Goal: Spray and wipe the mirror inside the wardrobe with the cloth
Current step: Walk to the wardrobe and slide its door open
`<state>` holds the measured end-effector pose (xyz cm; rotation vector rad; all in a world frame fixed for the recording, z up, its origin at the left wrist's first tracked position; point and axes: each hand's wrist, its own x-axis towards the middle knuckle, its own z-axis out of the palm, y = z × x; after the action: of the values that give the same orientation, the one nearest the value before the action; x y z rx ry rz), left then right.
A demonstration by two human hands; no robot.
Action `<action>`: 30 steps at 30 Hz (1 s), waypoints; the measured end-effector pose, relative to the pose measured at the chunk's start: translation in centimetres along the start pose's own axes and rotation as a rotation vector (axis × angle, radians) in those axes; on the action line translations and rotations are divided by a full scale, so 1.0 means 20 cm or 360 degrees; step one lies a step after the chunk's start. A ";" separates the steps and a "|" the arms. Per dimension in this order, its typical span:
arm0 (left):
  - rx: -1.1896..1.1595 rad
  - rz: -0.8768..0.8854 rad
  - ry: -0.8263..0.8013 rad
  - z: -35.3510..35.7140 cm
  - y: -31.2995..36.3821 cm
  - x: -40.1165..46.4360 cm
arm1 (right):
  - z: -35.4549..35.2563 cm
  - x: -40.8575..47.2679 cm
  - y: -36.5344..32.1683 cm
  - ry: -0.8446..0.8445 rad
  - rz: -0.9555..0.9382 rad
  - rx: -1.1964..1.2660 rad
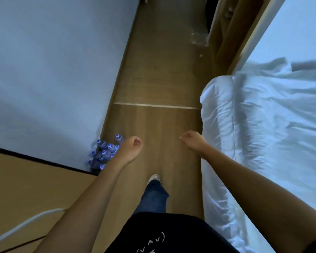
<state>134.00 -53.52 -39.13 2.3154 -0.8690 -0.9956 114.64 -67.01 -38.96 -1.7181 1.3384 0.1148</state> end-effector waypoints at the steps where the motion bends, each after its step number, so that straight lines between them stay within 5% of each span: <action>1: 0.0040 0.0006 -0.0020 -0.06 0.04 0.11 | -0.03 0.08 -0.07 0.0010 0.0010 -0.0011; 17: 0.0261 0.0168 -0.0277 -0.36 0.71 1.40 | -0.54 1.22 -0.58 -0.0003 0.0173 0.0103; 30: 0.0225 0.0186 -0.0209 -0.44 1.64 2.54 | -1.48 2.31 -0.93 0.0108 0.0119 -0.0014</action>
<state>156.08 -110.48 -36.66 2.3037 -1.1475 -1.0760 135.24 -121.02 -37.29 -1.6929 1.4542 0.1055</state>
